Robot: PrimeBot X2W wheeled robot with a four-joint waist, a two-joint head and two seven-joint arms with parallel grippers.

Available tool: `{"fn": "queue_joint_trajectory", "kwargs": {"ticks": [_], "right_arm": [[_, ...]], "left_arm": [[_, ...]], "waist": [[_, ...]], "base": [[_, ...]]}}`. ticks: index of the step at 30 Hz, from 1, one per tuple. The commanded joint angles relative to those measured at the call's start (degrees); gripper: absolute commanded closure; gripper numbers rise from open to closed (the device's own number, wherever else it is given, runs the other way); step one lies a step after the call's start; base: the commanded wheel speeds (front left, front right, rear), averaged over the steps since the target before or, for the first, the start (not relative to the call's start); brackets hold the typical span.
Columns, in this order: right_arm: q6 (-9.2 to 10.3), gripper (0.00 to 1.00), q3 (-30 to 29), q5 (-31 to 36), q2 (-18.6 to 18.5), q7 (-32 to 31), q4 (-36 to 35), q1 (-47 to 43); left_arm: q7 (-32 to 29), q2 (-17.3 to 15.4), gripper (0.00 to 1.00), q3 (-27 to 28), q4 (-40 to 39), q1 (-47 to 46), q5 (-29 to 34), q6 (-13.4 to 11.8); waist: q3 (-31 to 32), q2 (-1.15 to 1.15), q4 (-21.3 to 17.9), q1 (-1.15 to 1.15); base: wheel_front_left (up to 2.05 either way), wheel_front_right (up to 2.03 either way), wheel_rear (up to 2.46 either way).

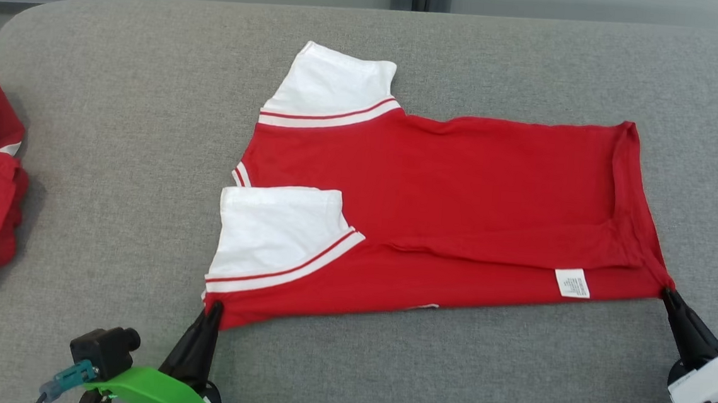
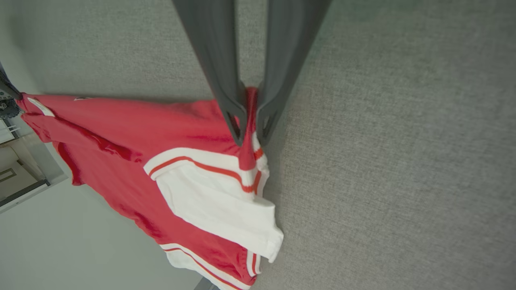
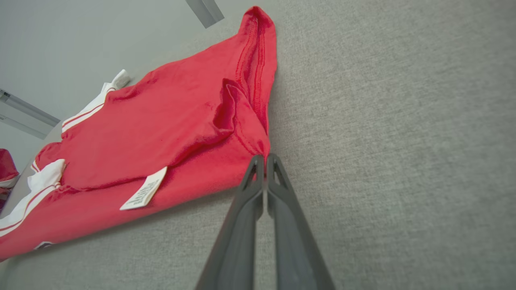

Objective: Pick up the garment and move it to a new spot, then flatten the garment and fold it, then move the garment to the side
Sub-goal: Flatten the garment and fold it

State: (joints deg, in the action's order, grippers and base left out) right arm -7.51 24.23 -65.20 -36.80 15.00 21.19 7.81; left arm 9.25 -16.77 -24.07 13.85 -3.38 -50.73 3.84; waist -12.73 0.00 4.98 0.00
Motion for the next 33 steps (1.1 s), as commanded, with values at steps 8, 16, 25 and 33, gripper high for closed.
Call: {"fn": "queue_joint_trajectory", "kwargs": {"ticks": [8, 16, 25, 33], "right_arm": [[0.04, 1.0, -6.44, 5.7, 0.09, 0.2, -4.45, -10.18], [0.05, 1.0, -11.68, 11.99, 4.25, -3.29, -7.0, -14.04], [0.01, 0.0, -19.87, 18.08, 7.45, -7.38, -13.8, -14.83], [0.02, 0.0, -24.65, 24.74, 12.18, -12.72, -17.95, -6.86]], "left_arm": [[-3.55, -3.36, 1.0, -1.14, -9.29, 6.9, 0.83, -4.18], [-5.03, -3.99, 1.0, -2.52, -11.22, 8.12, 1.92, -5.53], [-9.49, -6.4, 0.0, -1.51, -14.95, 4.84, 2.57, -9.33], [-14.92, -11.04, 0.0, 1.27, -21.69, -9.98, 5.19, -8.92]], "waist": [[1.15, 0.0, -0.12, 0.0], [1.63, 0.0, -1.1, 0.0], [0.44, 0.0, -2.13, 0.0], [-4.21, 0.0, -3.12, 0.0]], "base": [[0.0, 0.0, 0.0], [0.0, 0.0, 0.0], [0.0, 0.0, 0.0], [0.0, 0.0, 0.0]]}}
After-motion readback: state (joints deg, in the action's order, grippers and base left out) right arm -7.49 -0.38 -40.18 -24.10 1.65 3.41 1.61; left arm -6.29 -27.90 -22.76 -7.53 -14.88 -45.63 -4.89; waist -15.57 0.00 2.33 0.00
